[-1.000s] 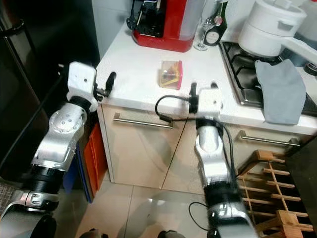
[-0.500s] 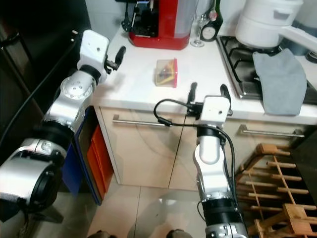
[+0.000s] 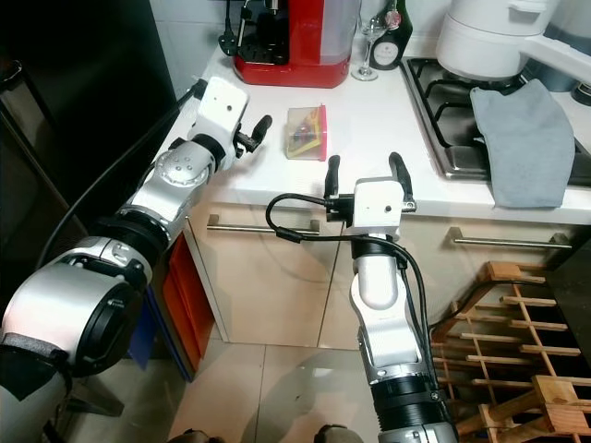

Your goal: Restocking fridge

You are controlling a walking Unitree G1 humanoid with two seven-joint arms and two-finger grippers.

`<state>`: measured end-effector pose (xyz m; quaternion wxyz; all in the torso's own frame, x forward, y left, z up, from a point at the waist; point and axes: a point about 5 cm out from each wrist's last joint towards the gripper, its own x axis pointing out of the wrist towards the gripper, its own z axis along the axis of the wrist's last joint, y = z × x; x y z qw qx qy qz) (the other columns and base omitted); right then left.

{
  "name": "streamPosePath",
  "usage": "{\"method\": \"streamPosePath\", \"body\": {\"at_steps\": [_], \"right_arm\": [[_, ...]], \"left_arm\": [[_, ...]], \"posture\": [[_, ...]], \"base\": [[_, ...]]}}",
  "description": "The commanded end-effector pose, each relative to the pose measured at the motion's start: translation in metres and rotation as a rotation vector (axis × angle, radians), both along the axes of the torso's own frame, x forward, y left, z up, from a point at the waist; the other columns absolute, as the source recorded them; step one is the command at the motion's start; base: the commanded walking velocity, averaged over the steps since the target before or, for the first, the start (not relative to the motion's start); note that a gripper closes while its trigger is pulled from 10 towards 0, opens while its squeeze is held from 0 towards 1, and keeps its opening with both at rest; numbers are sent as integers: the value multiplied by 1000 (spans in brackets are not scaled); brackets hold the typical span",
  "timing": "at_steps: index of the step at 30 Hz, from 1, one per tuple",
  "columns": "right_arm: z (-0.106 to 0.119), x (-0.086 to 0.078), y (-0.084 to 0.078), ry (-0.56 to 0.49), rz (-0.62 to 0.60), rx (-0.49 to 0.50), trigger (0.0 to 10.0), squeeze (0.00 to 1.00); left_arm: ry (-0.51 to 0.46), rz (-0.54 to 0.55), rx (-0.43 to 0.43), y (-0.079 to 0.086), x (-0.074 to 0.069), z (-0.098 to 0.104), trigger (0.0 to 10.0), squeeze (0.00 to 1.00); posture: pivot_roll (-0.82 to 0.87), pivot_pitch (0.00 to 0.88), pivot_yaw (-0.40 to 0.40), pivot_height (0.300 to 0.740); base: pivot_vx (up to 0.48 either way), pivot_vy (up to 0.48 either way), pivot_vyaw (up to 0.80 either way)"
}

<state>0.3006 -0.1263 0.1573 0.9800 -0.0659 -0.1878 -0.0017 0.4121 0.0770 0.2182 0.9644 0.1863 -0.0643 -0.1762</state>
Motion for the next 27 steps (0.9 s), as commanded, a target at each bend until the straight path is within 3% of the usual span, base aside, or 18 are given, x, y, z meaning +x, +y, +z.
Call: {"method": "streamPosePath", "body": {"at_steps": [1, 13, 17, 27], "right_arm": [[4, -2, 5, -5, 29, -8, 10000, 0], [0, -10, 12, 23, 54, 12, 10000, 0], [-2, -21, 17, 48, 161, 48, 10000, 0], [-11, -32, 16, 105, 189, 53, 10000, 0]], "left_arm": [[-32, -11, 15, -4, 1, 11, 10000, 0], [-13, -32, 89, -14, 0, 6, 10000, 0], [-13, -35, 105, -17, 0, 7, 10000, 0], [-13, -28, 129, -20, 2, 12, 10000, 0]], "posture": [[-107, 0, 44, 740], [-123, 0, 64, 740], [-137, 0, 67, 740], [-168, 0, 67, 740]], "base": [[0, 0, 0], [0, 0, 0], [0, 0, 0], [0, 0, 0]]}}
